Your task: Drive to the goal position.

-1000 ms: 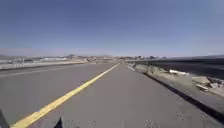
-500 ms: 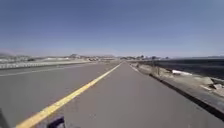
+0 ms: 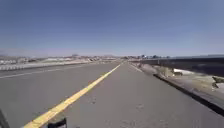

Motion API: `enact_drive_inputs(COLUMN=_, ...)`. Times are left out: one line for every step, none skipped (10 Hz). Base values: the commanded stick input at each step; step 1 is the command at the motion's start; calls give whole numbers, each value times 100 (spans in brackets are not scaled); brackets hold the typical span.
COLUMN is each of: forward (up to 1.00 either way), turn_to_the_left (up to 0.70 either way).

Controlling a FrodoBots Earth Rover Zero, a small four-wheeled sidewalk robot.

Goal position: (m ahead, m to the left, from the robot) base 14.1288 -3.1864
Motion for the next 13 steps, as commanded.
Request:
enact_drive_inputs(forward=85, turn_to_the_left=0)
enact_drive_inputs(forward=85, turn_to_the_left=0)
enact_drive_inputs(forward=85, turn_to_the_left=0)
enact_drive_inputs(forward=85, turn_to_the_left=0)
enact_drive_inputs(forward=85, turn_to_the_left=0)
enact_drive_inputs(forward=85, turn_to_the_left=0)
enact_drive_inputs(forward=85, turn_to_the_left=0)
enact_drive_inputs(forward=85, turn_to_the_left=0)
enact_drive_inputs(forward=85, turn_to_the_left=0)
enact_drive_inputs(forward=85, turn_to_the_left=0)
enact_drive_inputs(forward=85, turn_to_the_left=0)
enact_drive_inputs(forward=85, turn_to_the_left=0)
enact_drive_inputs(forward=85, turn_to_the_left=0)
